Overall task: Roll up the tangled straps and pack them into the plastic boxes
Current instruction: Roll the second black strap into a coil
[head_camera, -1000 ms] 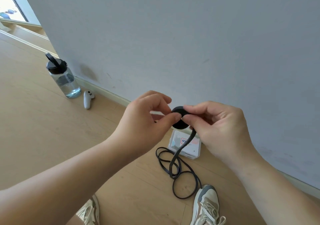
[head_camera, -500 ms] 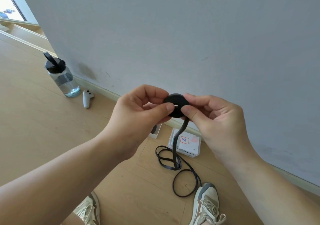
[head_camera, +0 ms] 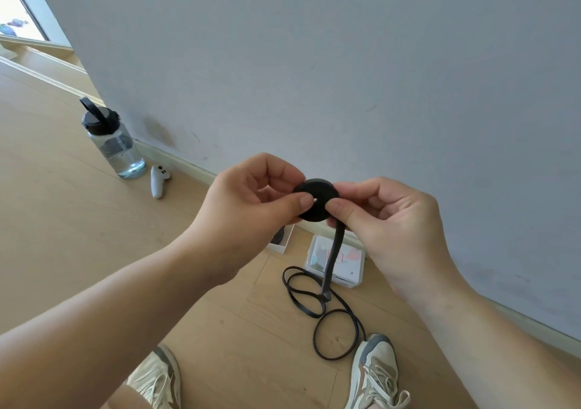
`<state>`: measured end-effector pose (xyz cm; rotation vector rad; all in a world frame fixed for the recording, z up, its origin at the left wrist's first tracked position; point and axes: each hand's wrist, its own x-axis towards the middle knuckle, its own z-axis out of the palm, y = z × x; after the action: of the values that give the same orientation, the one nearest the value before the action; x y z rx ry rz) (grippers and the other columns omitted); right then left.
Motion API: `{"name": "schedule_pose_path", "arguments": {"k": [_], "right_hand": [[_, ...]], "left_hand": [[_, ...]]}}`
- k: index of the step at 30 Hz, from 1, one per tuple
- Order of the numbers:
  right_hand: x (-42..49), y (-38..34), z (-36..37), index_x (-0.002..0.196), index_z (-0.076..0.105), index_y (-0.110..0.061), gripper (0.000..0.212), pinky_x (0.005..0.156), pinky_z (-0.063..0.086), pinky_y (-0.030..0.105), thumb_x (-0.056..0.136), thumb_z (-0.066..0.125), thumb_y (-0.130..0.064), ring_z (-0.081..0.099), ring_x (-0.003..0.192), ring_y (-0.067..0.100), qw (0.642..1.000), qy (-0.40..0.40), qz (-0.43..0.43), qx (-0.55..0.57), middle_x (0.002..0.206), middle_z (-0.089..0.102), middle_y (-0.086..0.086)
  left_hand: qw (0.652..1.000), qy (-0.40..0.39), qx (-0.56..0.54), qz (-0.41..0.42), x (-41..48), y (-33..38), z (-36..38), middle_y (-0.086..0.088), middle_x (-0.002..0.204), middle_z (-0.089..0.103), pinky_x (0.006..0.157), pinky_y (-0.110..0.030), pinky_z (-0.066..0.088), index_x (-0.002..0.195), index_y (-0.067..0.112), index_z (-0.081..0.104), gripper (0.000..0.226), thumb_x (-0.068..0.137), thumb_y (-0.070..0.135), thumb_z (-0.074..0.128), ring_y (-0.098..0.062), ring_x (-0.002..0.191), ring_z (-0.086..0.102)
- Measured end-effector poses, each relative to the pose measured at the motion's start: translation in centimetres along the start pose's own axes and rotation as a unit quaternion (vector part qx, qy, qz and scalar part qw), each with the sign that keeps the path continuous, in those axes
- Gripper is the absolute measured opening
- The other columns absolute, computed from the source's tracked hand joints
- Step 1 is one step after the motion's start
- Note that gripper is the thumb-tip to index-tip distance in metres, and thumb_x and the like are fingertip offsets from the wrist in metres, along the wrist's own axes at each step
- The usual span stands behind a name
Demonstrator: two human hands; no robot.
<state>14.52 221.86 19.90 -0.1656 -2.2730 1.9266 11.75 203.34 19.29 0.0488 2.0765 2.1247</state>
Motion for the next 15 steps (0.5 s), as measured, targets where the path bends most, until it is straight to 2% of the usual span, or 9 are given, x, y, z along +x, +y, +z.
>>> {"name": "schedule_pose_path", "arguments": {"k": [2,4,7,8,10,12,15], "right_hand": [[0.00,0.07,0.14,0.093,0.080,-0.019,0.025,0.078,0.063,0.031,0.082,0.081,0.003,0.079,0.083,0.022,1.000,-0.004,-0.006,0.007,0.089,0.081,0.002],[-0.07,0.06,0.06,0.090,0.080,-0.024,0.029,0.078,0.062,0.024,0.084,0.078,0.005,0.079,0.084,0.016,1.000,-0.007,-0.014,-0.007,0.088,0.081,-0.003],[-0.14,0.25,-0.13,0.086,0.080,-0.031,0.037,0.073,0.058,0.016,0.087,0.074,0.006,0.076,0.081,0.005,0.994,-0.028,-0.043,-0.096,0.084,0.079,-0.013],[-0.21,0.29,-0.15,0.086,0.080,-0.032,0.038,0.069,0.056,0.015,0.088,0.073,0.005,0.074,0.080,0.004,0.991,-0.034,-0.056,-0.120,0.083,0.078,-0.016],[-0.21,0.19,-0.20,0.089,0.080,-0.031,0.036,0.066,0.058,0.018,0.089,0.073,0.005,0.073,0.079,0.005,0.986,-0.038,-0.075,-0.142,0.082,0.077,-0.017],[-0.11,-0.12,-0.32,0.090,0.081,-0.027,0.030,0.074,0.061,0.021,0.086,0.076,0.002,0.075,0.081,0.007,0.991,-0.026,-0.066,-0.113,0.084,0.079,-0.013],[0.35,-0.04,-0.76,0.086,0.081,-0.019,0.014,0.078,0.065,0.034,0.081,0.085,-0.007,0.078,0.076,0.017,0.998,0.022,-0.031,-0.055,0.079,0.080,-0.002]], "left_hand": [[0.998,0.003,-0.063,-0.025,-0.14,-0.10,0.28,-0.008,0.084,0.070,0.088,-0.053,0.063,0.092,0.011,0.070,0.019,0.085,-0.004,0.079,-0.035,0.090,0.076],[0.998,-0.009,-0.050,-0.037,-0.26,-0.28,0.61,-0.008,0.088,0.073,0.086,-0.045,0.064,0.093,0.009,0.067,0.018,0.086,-0.002,0.079,-0.035,0.093,0.077],[0.986,-0.025,0.161,0.020,-0.29,-0.78,0.69,0.006,0.097,0.078,0.077,-0.030,0.062,0.086,0.017,0.065,0.018,0.085,0.012,0.083,-0.012,0.086,0.077],[0.979,-0.025,0.200,0.040,-0.34,-0.74,0.75,0.010,0.096,0.077,0.073,-0.026,0.061,0.084,0.019,0.065,0.019,0.085,0.014,0.083,-0.006,0.082,0.076],[0.974,-0.025,0.216,0.061,-0.33,-0.64,0.79,0.011,0.087,0.077,0.068,-0.025,0.059,0.083,0.020,0.064,0.019,0.085,0.013,0.082,-0.004,0.077,0.075],[0.984,-0.026,0.171,0.049,-0.38,-0.30,0.80,0.007,0.084,0.078,0.070,-0.025,0.061,0.093,0.022,0.066,0.022,0.087,0.008,0.081,-0.007,0.075,0.076],[0.999,-0.015,0.044,0.015,-0.02,-0.35,0.65,-0.002,0.090,0.076,0.086,-0.047,0.064,0.111,0.023,0.069,0.032,0.088,0.002,0.078,-0.024,0.082,0.078]]}}
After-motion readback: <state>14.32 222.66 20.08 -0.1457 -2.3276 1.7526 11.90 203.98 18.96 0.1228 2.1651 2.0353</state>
